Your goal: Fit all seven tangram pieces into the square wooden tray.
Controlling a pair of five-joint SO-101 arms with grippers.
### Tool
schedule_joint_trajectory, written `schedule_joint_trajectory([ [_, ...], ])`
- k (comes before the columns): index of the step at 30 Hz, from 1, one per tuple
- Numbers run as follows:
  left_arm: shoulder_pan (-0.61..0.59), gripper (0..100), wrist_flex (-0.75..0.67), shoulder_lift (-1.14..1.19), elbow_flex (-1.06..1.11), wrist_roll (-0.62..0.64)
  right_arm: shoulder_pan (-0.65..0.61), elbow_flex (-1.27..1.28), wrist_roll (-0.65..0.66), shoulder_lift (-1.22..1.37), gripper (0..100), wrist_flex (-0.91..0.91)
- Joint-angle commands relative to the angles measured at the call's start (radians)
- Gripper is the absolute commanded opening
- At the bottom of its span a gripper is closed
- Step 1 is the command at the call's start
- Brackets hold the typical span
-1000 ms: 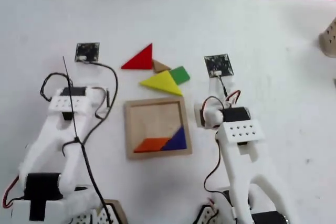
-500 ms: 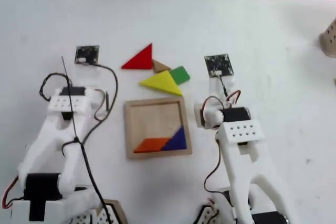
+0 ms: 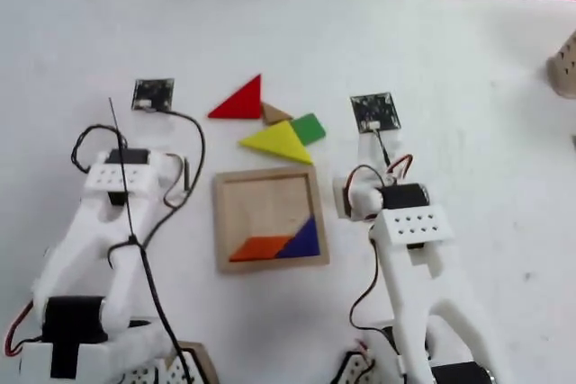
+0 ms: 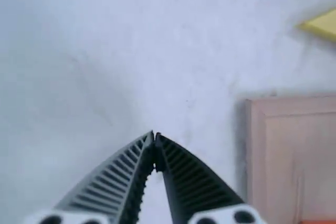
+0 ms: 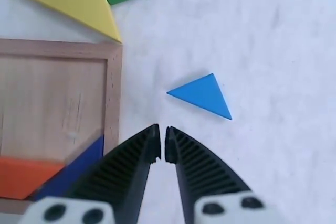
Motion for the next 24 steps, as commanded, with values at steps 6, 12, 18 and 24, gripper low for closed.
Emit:
schedule_joint_trajectory([
  [6,0.010,2,-0.034,-0.208,0.060,-0.009,0.025,-0.017,-0.009,-0.022,2.5,-0.025],
  [12,0.012,2,-0.114,-0.283,0.141,-0.009,0.051,-0.034,-0.012,-0.018,2.5,-0.022],
  [18,0.012,2,-0.114,-0.283,0.143,-0.009,-0.004,-0.071,-0.005,0.108,2.5,-0.022],
  [24,0.010,2,-0.114,-0.283,0.144,-0.009,-0.041,-0.106,-0.003,0.186,2.1,-0.018],
])
